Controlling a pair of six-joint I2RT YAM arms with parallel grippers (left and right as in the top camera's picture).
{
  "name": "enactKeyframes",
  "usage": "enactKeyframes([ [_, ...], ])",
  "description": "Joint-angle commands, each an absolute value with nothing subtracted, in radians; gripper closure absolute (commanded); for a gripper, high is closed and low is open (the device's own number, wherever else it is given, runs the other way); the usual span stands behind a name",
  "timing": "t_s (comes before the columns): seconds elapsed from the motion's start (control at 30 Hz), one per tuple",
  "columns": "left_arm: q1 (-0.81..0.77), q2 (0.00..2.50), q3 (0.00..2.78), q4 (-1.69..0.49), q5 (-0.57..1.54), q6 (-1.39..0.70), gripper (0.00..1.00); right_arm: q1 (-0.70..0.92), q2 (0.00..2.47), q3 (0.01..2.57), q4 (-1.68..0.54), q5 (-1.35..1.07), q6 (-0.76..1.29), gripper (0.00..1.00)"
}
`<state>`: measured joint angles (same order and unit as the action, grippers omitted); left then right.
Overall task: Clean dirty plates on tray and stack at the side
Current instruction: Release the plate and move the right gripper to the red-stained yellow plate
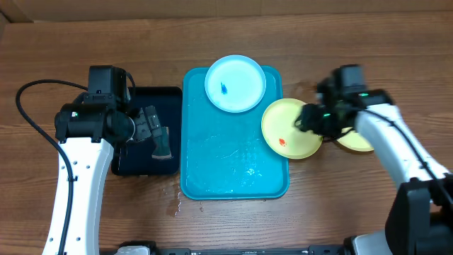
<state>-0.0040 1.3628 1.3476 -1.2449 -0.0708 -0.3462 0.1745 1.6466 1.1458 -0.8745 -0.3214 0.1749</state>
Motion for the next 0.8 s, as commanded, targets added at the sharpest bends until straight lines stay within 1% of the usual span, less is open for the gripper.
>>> enactKeyframes([
  [0.0,0.001,1.370,1.349,-1.245,-0.062,-0.367,0.00,0.273,1.635,1.166,-0.866,-0.289,0.149,0.44],
  [0.2,0.001,1.370,1.349,-1.245,-0.062,-0.367,0.00,0.416,1.636,1.166,-0.851,-0.191,0.160,0.45],
  [0.33,0.001,1.370,1.349,-1.245,-0.062,-0.367,0.00,0.464,1.636,1.155,-0.825,-0.160,0.165,0.45],
  [0.4,0.000,1.370,1.349,-1.245,-0.062,-0.367,0.00,0.476,1.636,1.140,-0.790,-0.140,0.168,0.46],
  [0.57,0.001,1.370,1.349,-1.245,-0.062,-0.367,0.00,0.485,1.637,1.099,-0.693,-0.131,0.171,0.52],
  [0.77,0.000,1.370,1.349,-1.245,-0.062,-0.367,0.00,0.485,1.656,1.071,-0.638,-0.090,0.171,0.52],
])
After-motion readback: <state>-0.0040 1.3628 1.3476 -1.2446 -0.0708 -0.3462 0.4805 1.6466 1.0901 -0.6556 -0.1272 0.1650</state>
